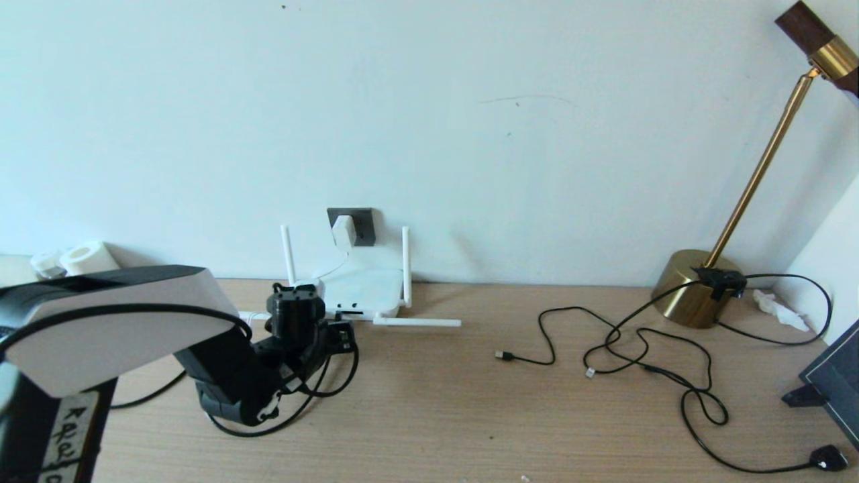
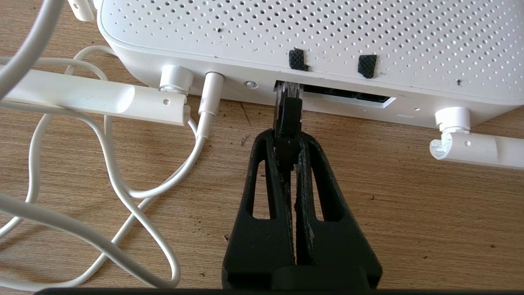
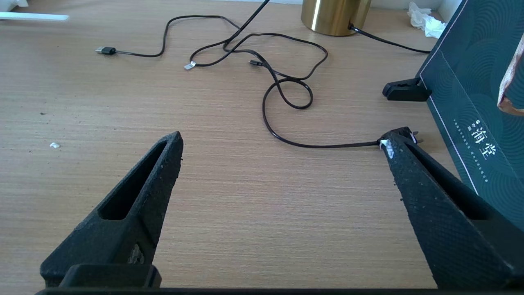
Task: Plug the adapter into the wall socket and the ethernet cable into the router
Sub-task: Plug cable into router interface
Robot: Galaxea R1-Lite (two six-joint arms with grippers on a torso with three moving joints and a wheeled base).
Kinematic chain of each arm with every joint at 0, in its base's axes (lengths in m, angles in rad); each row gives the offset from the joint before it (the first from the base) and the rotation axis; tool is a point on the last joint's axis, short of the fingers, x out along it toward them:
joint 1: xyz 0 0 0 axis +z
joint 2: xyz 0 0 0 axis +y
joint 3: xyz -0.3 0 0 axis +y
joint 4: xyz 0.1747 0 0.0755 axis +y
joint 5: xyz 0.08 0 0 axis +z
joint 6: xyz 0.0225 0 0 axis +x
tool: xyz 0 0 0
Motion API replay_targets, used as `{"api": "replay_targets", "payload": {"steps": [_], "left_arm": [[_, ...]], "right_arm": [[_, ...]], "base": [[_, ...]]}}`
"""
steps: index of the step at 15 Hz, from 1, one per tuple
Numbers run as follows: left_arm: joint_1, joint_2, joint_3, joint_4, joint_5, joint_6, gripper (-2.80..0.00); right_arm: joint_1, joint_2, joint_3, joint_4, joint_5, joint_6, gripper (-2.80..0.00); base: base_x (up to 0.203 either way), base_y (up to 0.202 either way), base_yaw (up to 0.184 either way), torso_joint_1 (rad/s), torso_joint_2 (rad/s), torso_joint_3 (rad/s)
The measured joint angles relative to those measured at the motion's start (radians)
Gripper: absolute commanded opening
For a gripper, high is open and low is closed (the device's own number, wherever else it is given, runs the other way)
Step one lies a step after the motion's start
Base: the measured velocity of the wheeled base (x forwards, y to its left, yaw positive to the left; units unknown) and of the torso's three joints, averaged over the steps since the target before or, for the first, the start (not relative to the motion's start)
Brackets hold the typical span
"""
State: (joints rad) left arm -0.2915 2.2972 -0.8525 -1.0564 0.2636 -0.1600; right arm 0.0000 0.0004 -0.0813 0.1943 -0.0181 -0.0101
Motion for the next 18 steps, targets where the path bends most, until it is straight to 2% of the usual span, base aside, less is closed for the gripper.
{"api": "replay_targets", "payload": {"steps": [18], "left_arm": [[-0.01,-0.006,-0.005,0.01,0.016,0.008,-2.8]], "right_arm": [[0.0,0.0,0.0,0.0,0.0,0.0,0.0]], "base": [[0.0,0.0,0.0,0.0,0.0,0.0]]}}
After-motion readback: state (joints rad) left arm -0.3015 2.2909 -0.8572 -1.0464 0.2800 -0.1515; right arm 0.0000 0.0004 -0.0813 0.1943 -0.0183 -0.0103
